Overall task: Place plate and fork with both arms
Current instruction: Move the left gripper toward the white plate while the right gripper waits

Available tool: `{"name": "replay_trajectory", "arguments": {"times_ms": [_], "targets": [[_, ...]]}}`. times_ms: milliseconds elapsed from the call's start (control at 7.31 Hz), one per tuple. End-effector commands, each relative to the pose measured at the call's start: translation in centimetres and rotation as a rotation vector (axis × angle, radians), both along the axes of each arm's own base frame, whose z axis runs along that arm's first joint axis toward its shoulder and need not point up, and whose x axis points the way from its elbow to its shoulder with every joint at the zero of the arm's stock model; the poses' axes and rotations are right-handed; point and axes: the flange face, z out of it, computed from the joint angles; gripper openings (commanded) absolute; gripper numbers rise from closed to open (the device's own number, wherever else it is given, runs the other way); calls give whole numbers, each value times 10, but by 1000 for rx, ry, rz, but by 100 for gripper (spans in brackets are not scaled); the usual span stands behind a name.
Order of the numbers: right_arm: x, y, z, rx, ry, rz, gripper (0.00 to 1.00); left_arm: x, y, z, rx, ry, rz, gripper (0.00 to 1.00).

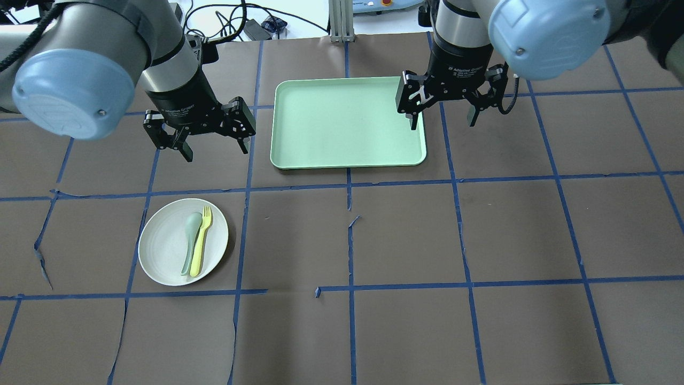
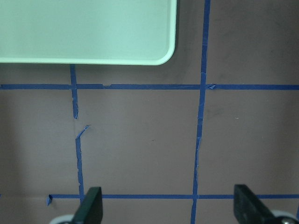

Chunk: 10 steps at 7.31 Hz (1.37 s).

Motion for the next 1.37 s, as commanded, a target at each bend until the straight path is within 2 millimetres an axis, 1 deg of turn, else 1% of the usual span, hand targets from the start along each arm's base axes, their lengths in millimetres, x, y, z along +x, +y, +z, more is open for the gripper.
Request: {"name": "replay_trajectory", "arguments": {"times_ms": [0, 410, 684, 821, 957, 1094, 1231], "targets": [[-1, 0, -3, 5, 5, 2, 100, 3, -1, 2, -5, 1, 6, 100], [-1, 0, -3, 5, 3, 2, 100, 3, 1, -10, 19, -5, 7, 100], [-3, 0, -4, 5, 12, 3, 100, 9, 0, -5, 8, -6, 19, 100], [-3, 0, -3, 4, 12, 3, 100, 16, -3, -7, 12, -3, 33, 100], [-2, -1, -4, 2, 12, 3, 100, 50, -12, -11, 20, -5, 48, 100], [-2, -1, -3, 1, 10, 3, 100, 106, -21, -15, 26, 9, 34, 100], [-2, -1, -4, 2, 10, 3, 100, 157, -19, -39, 61, 38, 12, 100]]}}
